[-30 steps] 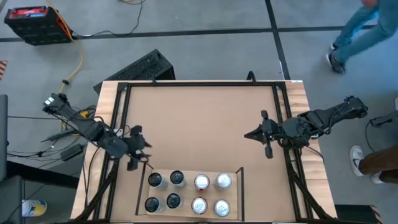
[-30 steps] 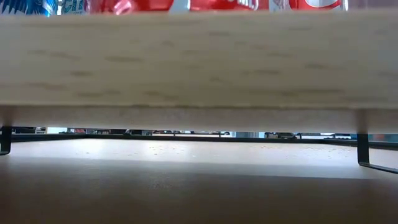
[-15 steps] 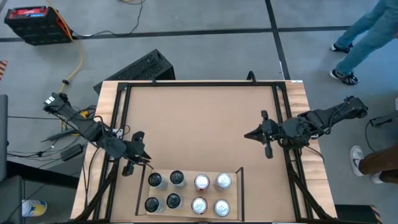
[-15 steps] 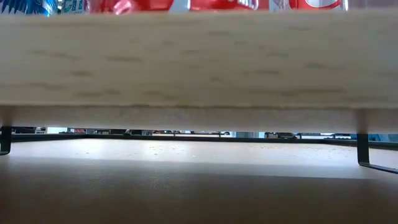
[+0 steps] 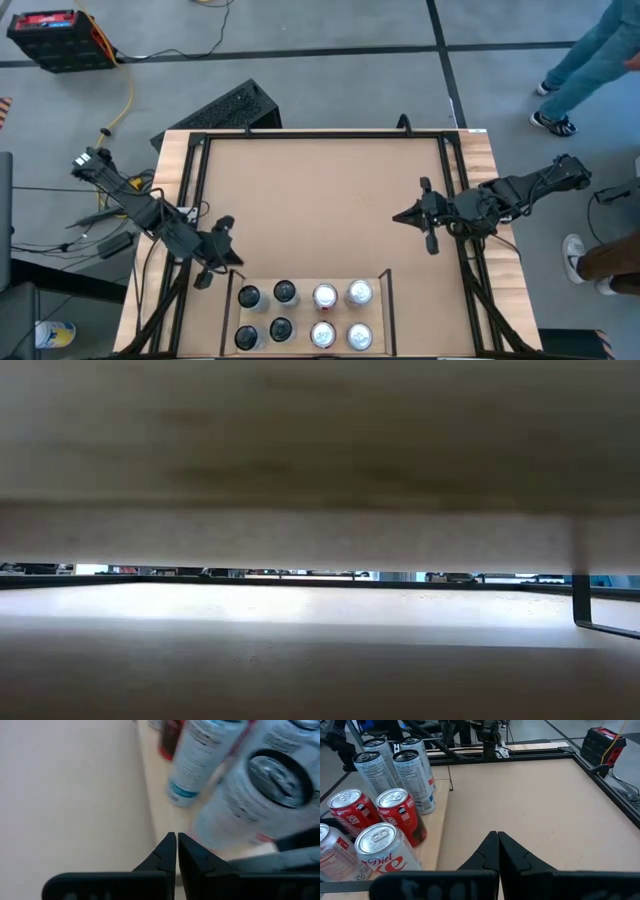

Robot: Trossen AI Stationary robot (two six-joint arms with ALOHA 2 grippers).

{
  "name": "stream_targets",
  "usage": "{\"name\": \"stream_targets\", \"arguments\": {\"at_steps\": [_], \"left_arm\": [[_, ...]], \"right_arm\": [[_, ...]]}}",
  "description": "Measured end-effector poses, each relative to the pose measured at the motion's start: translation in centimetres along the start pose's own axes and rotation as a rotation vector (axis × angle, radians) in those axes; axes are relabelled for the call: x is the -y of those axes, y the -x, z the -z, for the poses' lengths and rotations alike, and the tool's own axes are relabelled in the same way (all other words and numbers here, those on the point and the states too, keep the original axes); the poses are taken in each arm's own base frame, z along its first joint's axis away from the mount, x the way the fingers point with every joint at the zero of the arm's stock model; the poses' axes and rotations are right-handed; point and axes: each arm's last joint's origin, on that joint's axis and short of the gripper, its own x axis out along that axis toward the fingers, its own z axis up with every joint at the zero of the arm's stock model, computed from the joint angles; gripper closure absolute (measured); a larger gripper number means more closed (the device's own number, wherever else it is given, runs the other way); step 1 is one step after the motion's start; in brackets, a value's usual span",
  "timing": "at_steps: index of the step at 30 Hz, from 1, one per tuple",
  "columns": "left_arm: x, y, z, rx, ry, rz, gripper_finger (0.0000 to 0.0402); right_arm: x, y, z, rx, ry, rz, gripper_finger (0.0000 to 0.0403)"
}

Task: Place canned beverage on shelf
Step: Adjust the shelf, then return to Home Position

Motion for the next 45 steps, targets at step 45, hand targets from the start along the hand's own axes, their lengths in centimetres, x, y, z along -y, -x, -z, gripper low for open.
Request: {"name": "stream_targets", "arguments": {"at_steps": [45], "left_arm": [[-7.9, 1.2, 8.8, 0.801, 0.064, 0.116, 0.0401]], "right_arm": [[7.6, -0.5, 14.8, 0.439, -0.315, 0.137, 0.0382]]}}
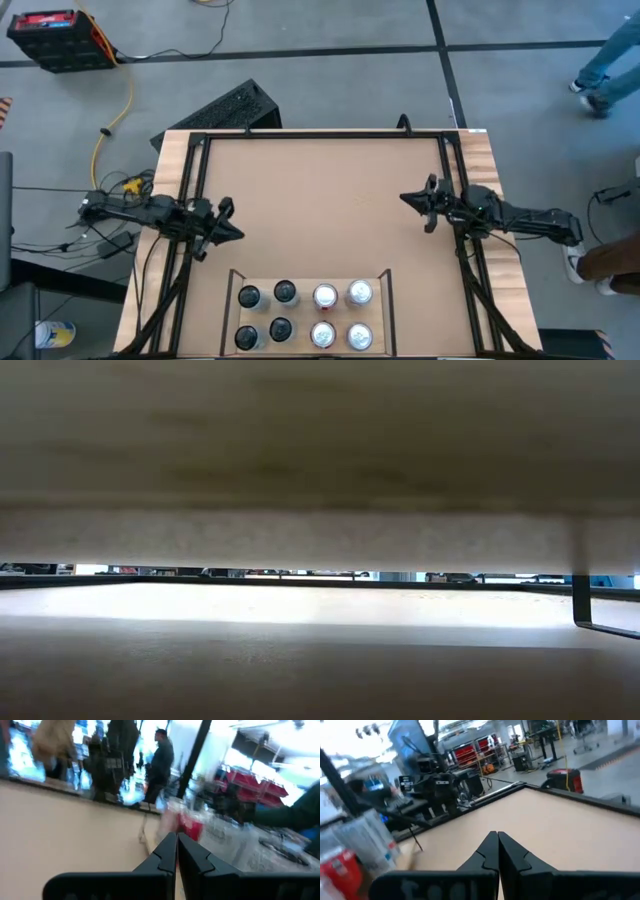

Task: Place canned beverage on shelf
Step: Return to Home Position

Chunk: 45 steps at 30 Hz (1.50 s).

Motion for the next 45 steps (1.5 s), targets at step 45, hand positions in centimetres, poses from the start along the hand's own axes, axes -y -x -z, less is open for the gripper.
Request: {"name": "stream_targets", "arguments": {"at_steps": [45], "left_arm": [[-1.0, 0.1, 1.9, -0.142, 0.061, -0.184, 0.0401]], "right_arm": [[0.1, -0.1, 0.2, -0.019, 0.125, 0.014, 0.036]]}}
